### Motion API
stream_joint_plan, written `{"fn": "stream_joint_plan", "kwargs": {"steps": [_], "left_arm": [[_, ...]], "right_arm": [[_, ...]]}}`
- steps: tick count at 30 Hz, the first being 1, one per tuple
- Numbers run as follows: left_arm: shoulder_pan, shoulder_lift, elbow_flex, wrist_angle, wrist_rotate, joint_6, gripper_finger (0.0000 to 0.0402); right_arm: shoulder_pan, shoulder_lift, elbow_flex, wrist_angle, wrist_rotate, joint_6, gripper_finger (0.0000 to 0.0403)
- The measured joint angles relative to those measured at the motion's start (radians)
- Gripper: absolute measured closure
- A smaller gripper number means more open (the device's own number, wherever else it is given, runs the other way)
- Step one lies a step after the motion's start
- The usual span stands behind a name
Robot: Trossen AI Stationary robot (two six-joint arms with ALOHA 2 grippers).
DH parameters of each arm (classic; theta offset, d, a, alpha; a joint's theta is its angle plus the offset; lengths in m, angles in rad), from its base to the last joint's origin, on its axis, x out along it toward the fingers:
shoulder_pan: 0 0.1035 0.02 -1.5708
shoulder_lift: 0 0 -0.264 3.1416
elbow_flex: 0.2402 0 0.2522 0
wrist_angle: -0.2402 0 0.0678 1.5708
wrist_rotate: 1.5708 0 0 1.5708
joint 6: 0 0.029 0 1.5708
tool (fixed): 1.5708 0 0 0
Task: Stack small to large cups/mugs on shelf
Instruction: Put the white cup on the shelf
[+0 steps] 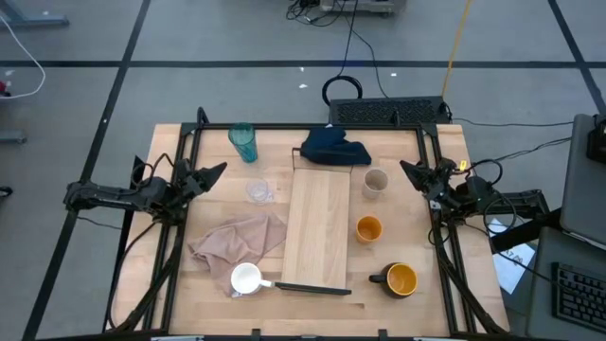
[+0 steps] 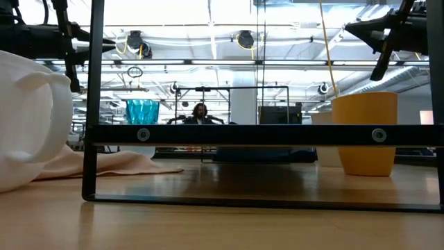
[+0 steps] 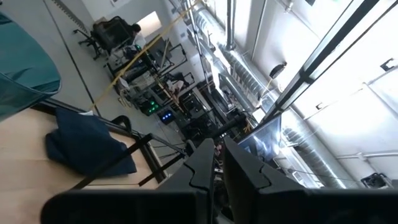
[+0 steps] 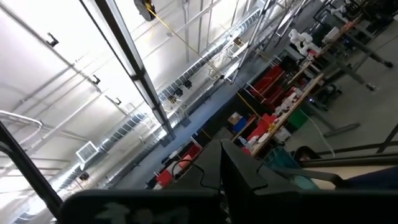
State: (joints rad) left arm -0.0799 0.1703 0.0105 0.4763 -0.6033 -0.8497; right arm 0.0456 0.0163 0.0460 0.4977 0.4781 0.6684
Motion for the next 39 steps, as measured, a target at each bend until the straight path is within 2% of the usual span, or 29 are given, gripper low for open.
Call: {"fn": "stream_joint_plan", "kwargs": {"steps": [9, 13, 18, 22, 27, 33, 39], "left_arm": [[0.0, 0.0, 0.001, -0.002, 0.101, 0.001, 0.0369], [0.0, 0.0, 0.028, -0.002, 0.115, 0.015, 0.0369], [0.0, 0.0, 0.084, -0.022, 0.115, 0.085, 0.0369], [0.0, 0.0, 0.155, -0.11, 0.12, 0.121, 0.0369], [0.0, 0.029, 0.289, -0.345, 0.161, 0.142, 0.0369], [0.0, 0.153, 0.492, -0.623, 0.177, 0.215, 0.0369], [0.0, 0.3, 0.651, -0.784, 0.177, 0.281, 0.0369]], "right_arm": [[0.0, 0.0, 0.0, 0.065, -0.008, 0.048, 0.0403], [0.0, 0.0, 0.021, 0.155, -0.011, -0.065, 0.0403], [0.0, 0.029, 0.118, 0.187, -0.058, -0.223, 0.0403], [0.0, 0.135, 0.22, 0.147, -0.09, -0.306, 0.0403], [0.0, 0.348, 0.394, -0.015, -0.136, -0.342, 0.0403], [0.0, 0.609, 0.617, -0.218, -0.149, -0.382, 0.0403], [0.0, 0.794, 0.775, -0.369, -0.197, -0.445, 0.0403]]}}
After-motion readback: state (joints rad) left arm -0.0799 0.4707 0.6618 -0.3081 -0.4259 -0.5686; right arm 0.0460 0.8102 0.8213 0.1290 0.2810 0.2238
